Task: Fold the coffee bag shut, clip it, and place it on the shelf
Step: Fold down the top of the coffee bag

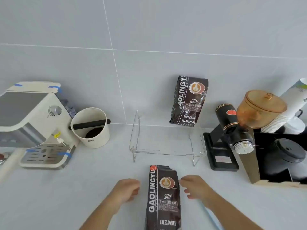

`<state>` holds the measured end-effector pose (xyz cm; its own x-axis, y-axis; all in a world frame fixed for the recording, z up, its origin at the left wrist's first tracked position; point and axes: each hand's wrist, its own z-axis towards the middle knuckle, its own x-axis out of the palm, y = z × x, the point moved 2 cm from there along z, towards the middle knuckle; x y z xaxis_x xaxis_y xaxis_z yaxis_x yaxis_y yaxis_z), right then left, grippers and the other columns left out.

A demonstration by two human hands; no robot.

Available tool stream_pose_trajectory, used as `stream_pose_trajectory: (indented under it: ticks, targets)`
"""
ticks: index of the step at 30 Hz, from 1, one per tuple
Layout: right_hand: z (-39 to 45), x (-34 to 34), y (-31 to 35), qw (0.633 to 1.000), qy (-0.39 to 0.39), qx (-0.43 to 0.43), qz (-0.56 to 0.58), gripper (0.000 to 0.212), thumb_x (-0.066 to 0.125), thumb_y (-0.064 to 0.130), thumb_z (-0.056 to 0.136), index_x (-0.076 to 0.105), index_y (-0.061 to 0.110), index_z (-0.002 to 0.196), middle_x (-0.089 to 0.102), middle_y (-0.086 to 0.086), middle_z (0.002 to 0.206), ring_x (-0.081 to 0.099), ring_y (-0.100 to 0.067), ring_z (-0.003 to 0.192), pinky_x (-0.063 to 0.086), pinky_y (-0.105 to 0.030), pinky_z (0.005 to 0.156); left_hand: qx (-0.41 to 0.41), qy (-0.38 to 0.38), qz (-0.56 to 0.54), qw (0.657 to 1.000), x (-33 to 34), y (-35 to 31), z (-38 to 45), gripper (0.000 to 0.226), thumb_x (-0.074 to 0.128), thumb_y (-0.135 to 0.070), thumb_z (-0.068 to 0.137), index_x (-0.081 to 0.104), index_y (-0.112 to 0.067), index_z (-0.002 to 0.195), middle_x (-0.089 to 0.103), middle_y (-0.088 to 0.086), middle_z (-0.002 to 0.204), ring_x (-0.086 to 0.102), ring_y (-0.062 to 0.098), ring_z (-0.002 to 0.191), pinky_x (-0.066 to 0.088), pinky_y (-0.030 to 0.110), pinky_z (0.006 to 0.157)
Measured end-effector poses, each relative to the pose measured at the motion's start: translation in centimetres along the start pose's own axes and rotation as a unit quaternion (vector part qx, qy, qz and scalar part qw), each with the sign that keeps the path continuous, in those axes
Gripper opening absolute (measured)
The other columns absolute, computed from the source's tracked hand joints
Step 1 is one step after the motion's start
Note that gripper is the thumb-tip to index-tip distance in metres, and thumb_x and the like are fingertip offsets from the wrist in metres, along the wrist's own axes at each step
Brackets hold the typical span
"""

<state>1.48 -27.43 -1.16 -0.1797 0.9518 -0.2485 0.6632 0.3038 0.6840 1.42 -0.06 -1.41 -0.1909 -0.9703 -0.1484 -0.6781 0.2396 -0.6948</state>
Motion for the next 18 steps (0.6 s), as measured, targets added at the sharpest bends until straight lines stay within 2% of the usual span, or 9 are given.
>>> stream_pose_trajectory:
  ticks: [2, 3, 6, 8, 10, 13, 15, 18]
  targets:
    - [0.0, 0.5, -0.7, 1.0, -0.002, 0.03, 0.009, 0.023, 0.063, 0.022, 0.084, 0.063, -0.001, 0.087, 0.051, -0.008, 0.08, 0.046, -0.02, 0.067, 0.037, -0.026, 0.058, -0.003, 0.01, -0.022, 1.0, 1.1, 0.2, 0.5, 0.015, 0.067, -0.029, 0.077, 0.073, -0.016, 0.081, 0.068, 0.002, 0.079, 0.065, 0.018, 0.074, 0.05, 0.029, 0.074]
    - [0.0, 0.9, -1.1, 0.999, 0.008, 0.042, 0.004, 0.021, 0.063, 0.023, 0.084, 0.064, 0.002, 0.086, 0.053, -0.007, 0.079, 0.047, -0.02, 0.065, 0.038, -0.026, 0.058, -0.003, 0.024, -0.021, 0.999, 1.7, 0.3, 0.8, 0.014, 0.066, -0.028, 0.08, 0.073, -0.016, 0.081, 0.068, 0.001, 0.079, 0.063, 0.017, 0.074, 0.049, 0.028, 0.074]
    - [-0.5, 1.7, -1.8, 0.997, 0.032, 0.064, -0.013, 0.027, 0.061, 0.028, 0.086, 0.069, 0.005, 0.096, 0.063, -0.004, 0.076, 0.054, -0.018, 0.063, 0.046, -0.027, 0.062, -0.005, 0.052, -0.01, 0.999, 3.0, -0.2, 1.0, 0.023, 0.065, -0.032, 0.084, 0.074, -0.011, 0.088, 0.075, 0.001, 0.083, 0.06, 0.016, 0.075, 0.046, 0.029, 0.075]
    - [-0.6, 2.1, -1.9, 0.997, 0.039, 0.068, 0.006, 0.028, 0.06, 0.029, 0.089, 0.069, 0.006, 0.102, 0.068, -0.005, 0.08, 0.059, -0.018, 0.067, 0.05, -0.028, 0.067, -0.003, 0.049, -0.009, 0.999, 3.5, -0.6, 1.2, 0.023, 0.063, -0.027, 0.087, 0.075, -0.009, 0.094, 0.08, 0.009, 0.092, 0.061, 0.018, 0.076, 0.045, 0.031, 0.077]
    - [-0.5, 2.6, -2.1, 0.996, 0.035, 0.069, 0.032, 0.025, 0.06, 0.027, 0.092, 0.069, 0.007, 0.103, 0.074, -0.008, 0.088, 0.065, -0.02, 0.072, 0.055, -0.029, 0.07, 0.001, 0.04, -0.01, 0.999, 4.1, -0.6, 1.5, 0.02, 0.06, -0.02, 0.09, 0.074, -0.008, 0.095, 0.079, 0.014, 0.097, 0.067, 0.022, 0.076, 0.049, 0.034, 0.078]
    - [-0.4, 3.2, -1.9, 0.996, 0.008, 0.049, 0.072, 0.016, 0.061, 0.022, 0.092, 0.068, 0.01, 0.1, 0.077, -0.011, 0.098, 0.07, -0.02, 0.078, 0.059, -0.034, 0.074, 0.001, 0.027, -0.023, 0.999, 4.6, -0.8, 2.1, 0.017, 0.06, -0.016, 0.092, 0.073, -0.006, 0.096, 0.08, 0.014, 0.095, 0.075, 0.028, 0.086, 0.056, 0.042, 0.089]
    - [-0.5, 3.6, -1.6, 0.997, -0.016, 0.028, 0.075, 0.017, 0.063, 0.025, 0.091, 0.065, 0.009, 0.098, 0.077, -0.009, 0.095, 0.07, -0.02, 0.077, 0.056, -0.034, 0.071, 0.005, 0.02, -0.028, 0.999, 4.6, -1.1, 2.4, 0.016, 0.062, -0.016, 0.091, 0.073, -0.005, 0.096, 0.079, 0.016, 0.095, 0.074, 0.028, 0.082, 0.057, 0.042, 0.088]
    - [-1.1, 3.8, -1.1, 0.996, -0.036, -0.003, 0.086, 0.022, 0.068, 0.028, 0.089, 0.059, 0.009, 0.095, 0.077, -0.009, 0.091, 0.071, -0.017, 0.07, 0.052, -0.028, 0.059, 0.014, 0.009, -0.034, 0.999, 4.4, -1.3, 2.2, 0.016, 0.063, -0.018, 0.09, 0.071, -0.005, 0.094, 0.079, 0.017, 0.094, 0.07, 0.024, 0.075, 0.055, 0.038, 0.081]
